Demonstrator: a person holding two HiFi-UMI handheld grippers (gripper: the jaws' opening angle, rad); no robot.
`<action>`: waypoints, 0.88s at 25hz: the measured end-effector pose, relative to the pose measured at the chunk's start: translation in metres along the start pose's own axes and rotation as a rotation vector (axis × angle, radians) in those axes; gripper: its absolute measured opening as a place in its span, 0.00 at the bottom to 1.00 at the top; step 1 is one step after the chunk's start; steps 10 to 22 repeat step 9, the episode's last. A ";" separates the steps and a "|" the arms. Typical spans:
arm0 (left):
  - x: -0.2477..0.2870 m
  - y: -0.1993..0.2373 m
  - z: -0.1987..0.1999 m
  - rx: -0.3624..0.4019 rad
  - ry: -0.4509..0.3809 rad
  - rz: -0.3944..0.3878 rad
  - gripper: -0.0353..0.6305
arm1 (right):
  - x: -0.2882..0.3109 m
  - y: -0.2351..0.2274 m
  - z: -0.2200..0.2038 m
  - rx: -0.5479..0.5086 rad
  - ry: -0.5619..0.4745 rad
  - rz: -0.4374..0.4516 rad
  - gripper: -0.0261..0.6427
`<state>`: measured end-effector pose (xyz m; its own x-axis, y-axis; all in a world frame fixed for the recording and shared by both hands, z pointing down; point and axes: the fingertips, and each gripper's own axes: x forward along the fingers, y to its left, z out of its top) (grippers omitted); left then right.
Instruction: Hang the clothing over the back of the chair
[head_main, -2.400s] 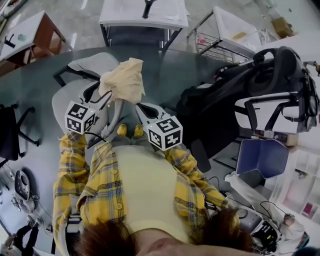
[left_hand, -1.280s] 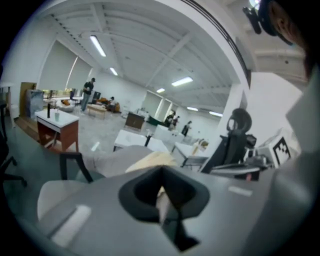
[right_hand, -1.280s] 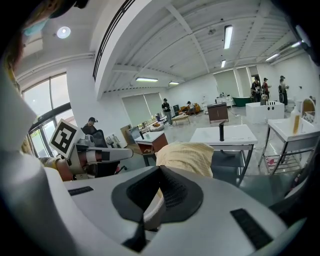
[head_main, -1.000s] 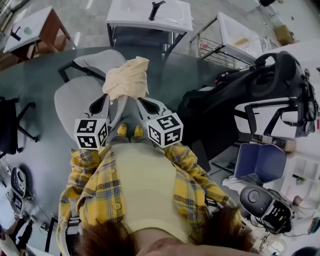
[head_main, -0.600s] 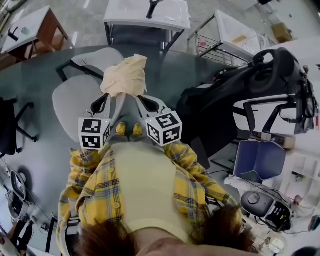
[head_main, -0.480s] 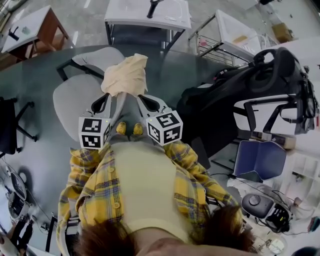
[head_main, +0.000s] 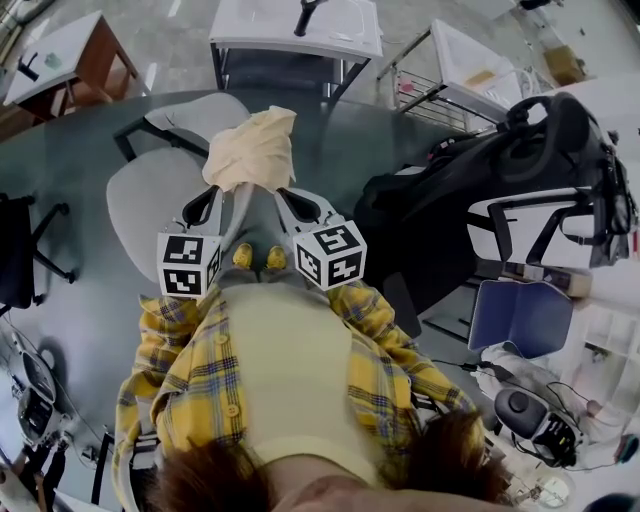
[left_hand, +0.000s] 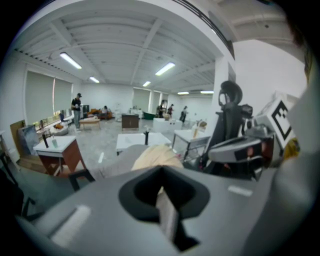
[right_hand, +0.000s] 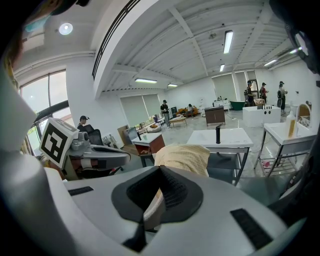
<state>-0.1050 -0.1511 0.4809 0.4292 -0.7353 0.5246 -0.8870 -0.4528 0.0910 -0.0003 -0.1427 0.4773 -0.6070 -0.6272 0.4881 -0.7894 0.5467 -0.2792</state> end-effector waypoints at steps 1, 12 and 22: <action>0.000 0.000 0.000 -0.003 -0.001 -0.003 0.06 | 0.000 0.000 0.000 0.003 -0.003 -0.002 0.06; 0.000 -0.001 0.003 -0.014 -0.011 -0.019 0.06 | 0.001 -0.001 0.002 0.015 -0.017 -0.001 0.06; 0.000 -0.001 0.003 -0.014 -0.011 -0.019 0.06 | 0.001 -0.001 0.002 0.015 -0.017 -0.001 0.06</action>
